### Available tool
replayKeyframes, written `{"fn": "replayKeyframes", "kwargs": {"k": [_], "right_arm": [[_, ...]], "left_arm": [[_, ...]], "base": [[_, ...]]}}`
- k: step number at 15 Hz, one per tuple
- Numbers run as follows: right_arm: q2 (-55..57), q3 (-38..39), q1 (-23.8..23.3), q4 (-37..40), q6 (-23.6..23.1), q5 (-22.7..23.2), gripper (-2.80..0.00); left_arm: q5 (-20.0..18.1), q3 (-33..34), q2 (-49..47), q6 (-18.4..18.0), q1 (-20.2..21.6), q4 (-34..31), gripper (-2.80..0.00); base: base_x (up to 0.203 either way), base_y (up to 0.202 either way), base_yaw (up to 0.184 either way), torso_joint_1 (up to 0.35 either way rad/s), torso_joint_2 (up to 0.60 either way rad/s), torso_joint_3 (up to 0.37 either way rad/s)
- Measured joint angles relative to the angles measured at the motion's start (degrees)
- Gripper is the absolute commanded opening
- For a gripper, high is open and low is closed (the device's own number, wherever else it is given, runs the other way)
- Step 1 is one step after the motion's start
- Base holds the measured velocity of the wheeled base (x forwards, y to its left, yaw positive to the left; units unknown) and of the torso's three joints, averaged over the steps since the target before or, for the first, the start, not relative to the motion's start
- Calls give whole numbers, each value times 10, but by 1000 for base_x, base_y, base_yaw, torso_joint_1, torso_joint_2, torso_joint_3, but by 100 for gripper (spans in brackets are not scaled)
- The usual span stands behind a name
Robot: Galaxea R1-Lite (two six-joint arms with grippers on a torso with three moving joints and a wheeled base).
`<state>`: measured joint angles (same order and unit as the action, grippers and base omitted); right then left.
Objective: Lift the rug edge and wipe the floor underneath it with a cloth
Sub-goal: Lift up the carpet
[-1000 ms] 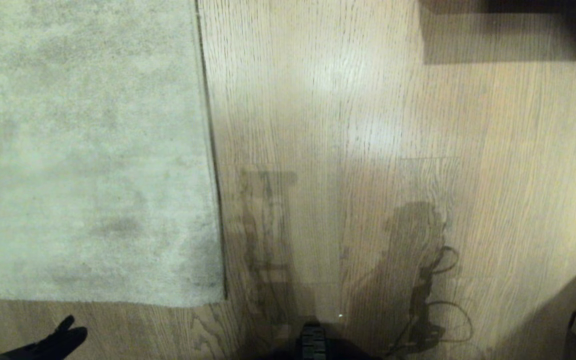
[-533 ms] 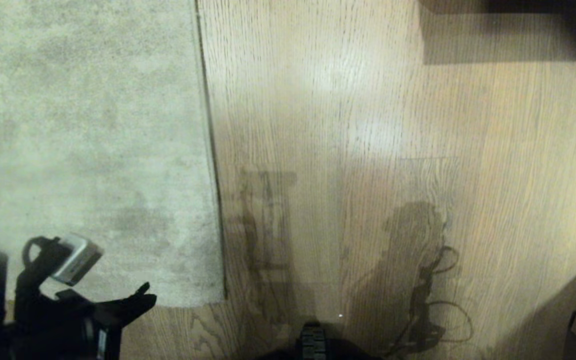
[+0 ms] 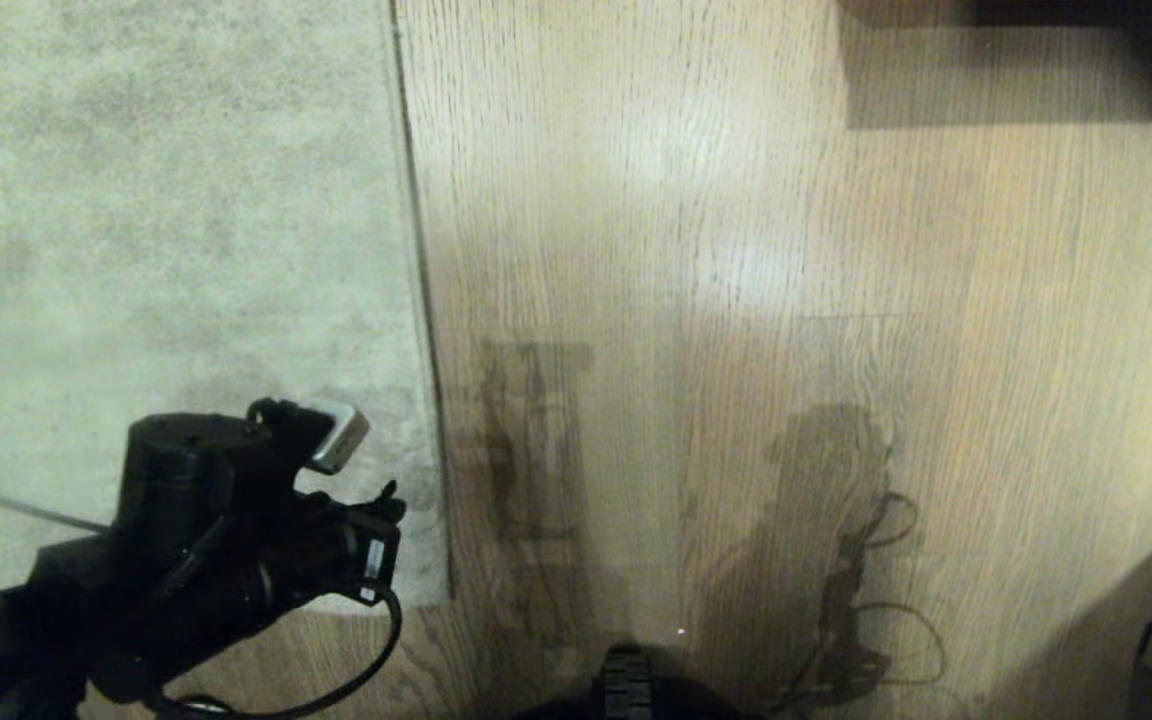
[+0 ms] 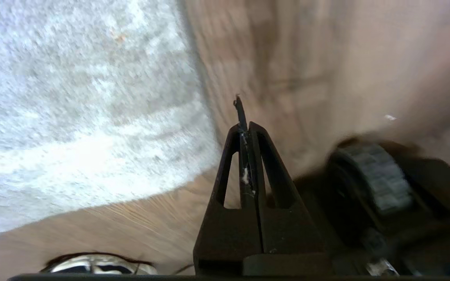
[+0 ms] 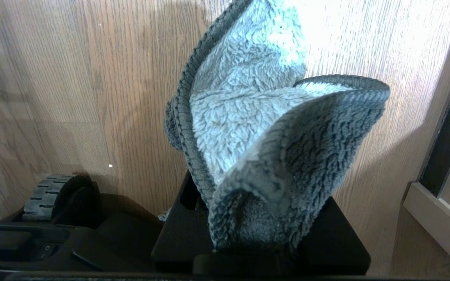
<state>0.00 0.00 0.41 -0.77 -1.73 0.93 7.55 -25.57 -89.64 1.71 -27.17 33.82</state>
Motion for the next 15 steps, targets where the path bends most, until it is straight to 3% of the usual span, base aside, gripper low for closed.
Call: {"fn": "replayKeyframes", "kwargs": {"k": [1, 9, 15], "right_arm": [[0, 0, 0, 0, 0, 0, -280], [0, 0, 0, 0, 0, 0, -280], [0, 0, 0, 0, 0, 0, -280]], "left_arm": [[15, -4, -15, 1, -7, 4, 0], [71, -74, -83, -3, -15, 1, 0], [193, -139, -133, -9, -28, -8, 0]], "base": [[0, 0, 0, 0, 0, 0], [0, 0, 0, 0, 0, 0], [0, 0, 0, 0, 0, 0]]}}
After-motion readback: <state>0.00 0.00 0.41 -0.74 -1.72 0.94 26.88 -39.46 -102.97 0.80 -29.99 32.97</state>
